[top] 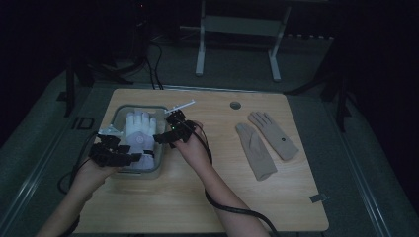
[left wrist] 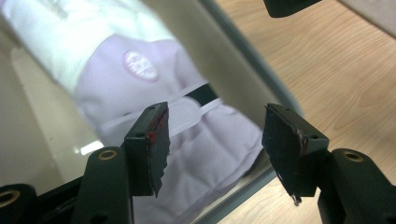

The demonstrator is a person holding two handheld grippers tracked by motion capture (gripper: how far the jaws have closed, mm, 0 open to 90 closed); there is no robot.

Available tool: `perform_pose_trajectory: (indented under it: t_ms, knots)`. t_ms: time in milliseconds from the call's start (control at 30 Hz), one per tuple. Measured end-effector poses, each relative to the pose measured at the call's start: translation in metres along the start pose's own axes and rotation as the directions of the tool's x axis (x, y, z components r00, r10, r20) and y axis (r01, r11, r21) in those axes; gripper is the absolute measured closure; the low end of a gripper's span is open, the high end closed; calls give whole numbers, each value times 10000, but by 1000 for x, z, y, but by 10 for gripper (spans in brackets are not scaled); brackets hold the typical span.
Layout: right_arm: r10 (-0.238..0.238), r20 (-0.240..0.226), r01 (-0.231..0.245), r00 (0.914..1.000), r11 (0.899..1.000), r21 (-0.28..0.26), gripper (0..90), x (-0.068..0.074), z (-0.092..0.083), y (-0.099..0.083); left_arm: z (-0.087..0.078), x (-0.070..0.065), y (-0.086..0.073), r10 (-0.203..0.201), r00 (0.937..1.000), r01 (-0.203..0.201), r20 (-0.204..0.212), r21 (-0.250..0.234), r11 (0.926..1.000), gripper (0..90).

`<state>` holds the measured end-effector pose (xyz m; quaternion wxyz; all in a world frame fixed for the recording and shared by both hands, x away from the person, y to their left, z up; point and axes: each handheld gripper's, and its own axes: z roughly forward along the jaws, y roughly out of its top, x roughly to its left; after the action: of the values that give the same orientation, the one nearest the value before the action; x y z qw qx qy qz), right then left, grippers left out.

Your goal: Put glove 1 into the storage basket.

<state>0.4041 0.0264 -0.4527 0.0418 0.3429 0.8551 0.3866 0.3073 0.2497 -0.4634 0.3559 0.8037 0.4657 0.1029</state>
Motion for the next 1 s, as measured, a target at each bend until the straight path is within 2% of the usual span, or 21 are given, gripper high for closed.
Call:
perform_pose_trajectory:
  t_ms: [333, 533, 600, 767, 900, 1000]
  knots:
    - [-258, 390, 260, 9989, 9997, -34, 207, -25, -32, -21, 10, -28, 14, 330, 9981, -301, 527, -539, 9981, 418]
    - [-393, 580, 400, 9975, 9992, -99, 196, -41, -53, -34, 18, -48, 20, 651, 9938, -587, 899, -723, 9957, 415]
    - [-313, 664, 325, 9973, 9993, -166, 195, -46, -60, -38, 21, -53, 21, 652, 9930, -579, 983, -756, 9955, 345]
    - [-168, 853, 183, 9962, 9997, -166, 192, -58, -74, -51, 33, -68, 22, 980, 9905, -893, 960, -905, 9919, 176]
    - [-119, 980, 141, 9951, 9997, -217, 193, -67, -83, -60, 44, -78, 22, 940, 9894, -795, 1105, -1286, 9885, 142]
    - [-67, 985, 98, 9951, 9995, -311, 188, -74, -90, -66, 53, -91, 21, 1232, 9882, -1106, 910, -1321, 9850, 112]
